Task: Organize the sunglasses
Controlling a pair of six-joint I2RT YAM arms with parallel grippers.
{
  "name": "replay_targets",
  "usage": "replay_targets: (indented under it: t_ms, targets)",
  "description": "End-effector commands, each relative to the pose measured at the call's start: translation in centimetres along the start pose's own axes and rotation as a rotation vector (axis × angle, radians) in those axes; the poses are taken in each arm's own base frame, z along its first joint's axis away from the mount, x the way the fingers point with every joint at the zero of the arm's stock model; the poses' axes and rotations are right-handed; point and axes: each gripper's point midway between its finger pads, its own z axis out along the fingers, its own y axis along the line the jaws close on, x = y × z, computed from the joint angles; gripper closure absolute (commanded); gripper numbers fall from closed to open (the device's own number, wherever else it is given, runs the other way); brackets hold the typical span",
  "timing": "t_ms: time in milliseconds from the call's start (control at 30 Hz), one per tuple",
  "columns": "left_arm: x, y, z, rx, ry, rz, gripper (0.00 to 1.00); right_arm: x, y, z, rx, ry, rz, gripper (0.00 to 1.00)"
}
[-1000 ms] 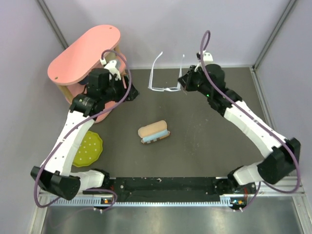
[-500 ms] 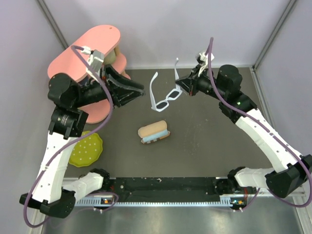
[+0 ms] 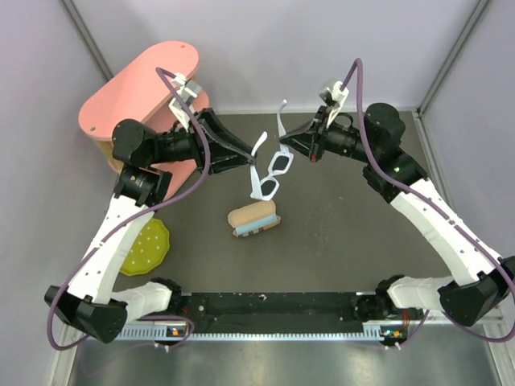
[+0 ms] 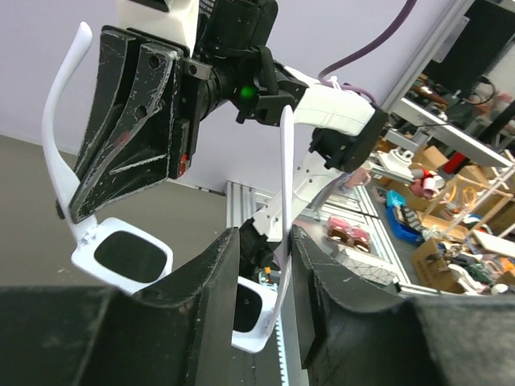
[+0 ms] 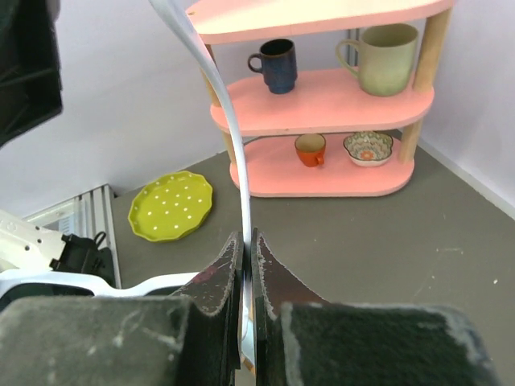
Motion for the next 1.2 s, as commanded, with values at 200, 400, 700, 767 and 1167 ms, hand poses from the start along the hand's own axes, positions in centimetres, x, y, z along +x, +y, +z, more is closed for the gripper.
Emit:
replay_targets:
  t_ms: [200, 400, 700, 767, 1167]
  targets:
    - [0.7, 0.2, 0.9, 0.034, 0.02, -0.02, 0.6, -4.1, 4.6, 1.1, -0.137, -0.111, -0.057, 1.0]
    - [3.2, 2.2, 1.1, 0.01, 0.075, -0.106, 0.6, -6.2, 5.4, 0.8, -0.144, -0.186, -0.105, 1.0]
    - [4.5, 3.9, 0.9, -0.074, 0.093, -0.181, 0.51, -7.6, 5.2, -0.3, -0.102, -0.269, -0.219, 1.0]
    - [4.7, 4.4, 0.8, -0.099, 0.105, -0.2, 0.47, -7.9, 5.1, -0.5, -0.09, -0.286, -0.24, 1.0]
    - [2.3, 9.0, -2.0, -0.558, -0.005, -0.24, 0.29, -6.8, 3.0, -1.4, 0.038, -0.277, -0.36, 1.0]
